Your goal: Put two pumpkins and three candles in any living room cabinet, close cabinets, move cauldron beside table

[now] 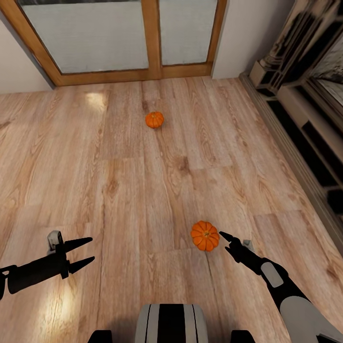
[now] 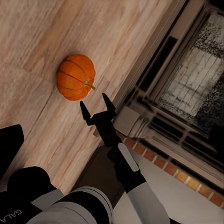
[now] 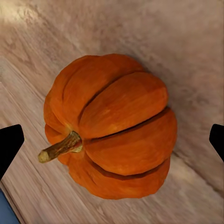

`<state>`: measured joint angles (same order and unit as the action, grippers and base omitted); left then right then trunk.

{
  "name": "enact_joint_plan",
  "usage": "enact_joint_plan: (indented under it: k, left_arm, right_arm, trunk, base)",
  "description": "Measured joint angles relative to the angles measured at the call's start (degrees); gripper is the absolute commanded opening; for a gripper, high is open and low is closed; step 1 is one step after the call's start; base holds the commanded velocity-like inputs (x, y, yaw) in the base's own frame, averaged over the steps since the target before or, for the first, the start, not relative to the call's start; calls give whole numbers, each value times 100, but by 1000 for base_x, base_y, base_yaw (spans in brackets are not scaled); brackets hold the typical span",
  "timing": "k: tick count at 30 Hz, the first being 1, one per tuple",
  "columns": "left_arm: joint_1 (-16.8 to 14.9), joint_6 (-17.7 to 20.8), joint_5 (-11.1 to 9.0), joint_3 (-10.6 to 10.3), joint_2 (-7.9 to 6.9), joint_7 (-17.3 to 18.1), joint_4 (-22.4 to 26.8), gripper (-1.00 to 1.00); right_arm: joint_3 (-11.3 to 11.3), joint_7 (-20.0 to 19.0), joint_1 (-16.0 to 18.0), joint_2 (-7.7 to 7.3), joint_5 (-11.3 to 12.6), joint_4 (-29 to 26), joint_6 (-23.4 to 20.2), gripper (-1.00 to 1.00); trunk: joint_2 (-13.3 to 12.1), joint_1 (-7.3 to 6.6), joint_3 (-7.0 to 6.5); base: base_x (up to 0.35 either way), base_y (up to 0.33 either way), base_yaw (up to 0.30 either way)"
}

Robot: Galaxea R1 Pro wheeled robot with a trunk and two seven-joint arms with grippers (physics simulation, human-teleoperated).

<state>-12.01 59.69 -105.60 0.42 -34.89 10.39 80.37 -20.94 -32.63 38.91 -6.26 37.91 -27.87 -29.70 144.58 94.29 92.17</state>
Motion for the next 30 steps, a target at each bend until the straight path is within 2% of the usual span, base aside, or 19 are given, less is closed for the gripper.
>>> enact_joint_plan:
  k: [6, 9, 13, 22, 30]
  left_arm:
    - [0, 0, 0, 9, -1, 0, 0, 100]
    - [0, 0, 3, 17, -6, 0, 0, 100]
    - [0, 0, 0, 25, -8, 0, 0, 100]
    - [0, 0, 3, 26, -8, 0, 0, 100]
    - [0, 0, 0, 26, -11, 0, 0, 100]
  right_arm:
    - [0, 0, 0, 0, 0, 0, 0, 100]
    - [0, 0, -1, 0, -2, -1, 0, 100]
    - [0, 0, 0, 0, 0, 0, 0, 100]
    - [0, 0, 0, 0, -2, 0, -8, 100]
    - [0, 0, 2, 0, 0, 0, -9, 100]
  trunk:
    - [0, 0, 0]
    - [4, 8, 66]
    - [4, 8, 66]
    - [13, 26, 221]
    - [17, 34, 288]
  base:
    - [5, 3, 0]
    - [0, 0, 0]
    - [0, 0, 0]
    - [0, 0, 0]
    - [0, 0, 0]
